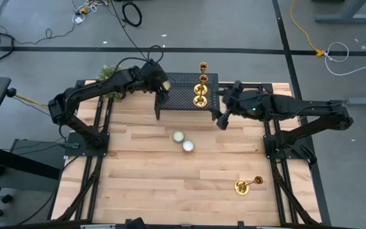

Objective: Pick & Place candle stick holders
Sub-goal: Put the patterned red scented candle on the shelf

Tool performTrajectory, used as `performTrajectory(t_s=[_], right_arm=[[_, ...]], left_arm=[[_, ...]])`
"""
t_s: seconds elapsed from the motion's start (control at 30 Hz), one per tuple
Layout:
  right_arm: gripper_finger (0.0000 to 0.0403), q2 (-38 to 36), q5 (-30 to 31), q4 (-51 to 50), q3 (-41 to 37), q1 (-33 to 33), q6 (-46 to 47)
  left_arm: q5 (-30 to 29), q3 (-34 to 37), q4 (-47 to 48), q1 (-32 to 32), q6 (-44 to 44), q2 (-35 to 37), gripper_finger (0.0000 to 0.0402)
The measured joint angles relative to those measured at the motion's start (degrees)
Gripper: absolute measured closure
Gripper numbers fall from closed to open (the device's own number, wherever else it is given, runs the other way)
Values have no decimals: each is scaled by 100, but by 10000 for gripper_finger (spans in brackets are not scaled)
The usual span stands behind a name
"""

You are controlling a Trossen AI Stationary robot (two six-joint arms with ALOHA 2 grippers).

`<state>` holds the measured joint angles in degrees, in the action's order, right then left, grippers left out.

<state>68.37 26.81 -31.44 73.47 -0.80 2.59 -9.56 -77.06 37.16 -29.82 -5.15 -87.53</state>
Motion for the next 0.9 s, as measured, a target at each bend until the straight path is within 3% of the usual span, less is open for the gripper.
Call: performTrajectory(t_s=[0.3, 0.63, 0.9], right_arm=[[66, -458, 414, 2, 0, 0, 13], [66, -471, 533, 5, 0, 0, 1], [66, -471, 537, 5, 0, 0, 6]], left_arm=[[275, 0, 0, -5, 199, -317, 92], [294, 2, 43, -2, 323, -362, 92], [-327, 2, -374, -85, 915, -362, 92]])
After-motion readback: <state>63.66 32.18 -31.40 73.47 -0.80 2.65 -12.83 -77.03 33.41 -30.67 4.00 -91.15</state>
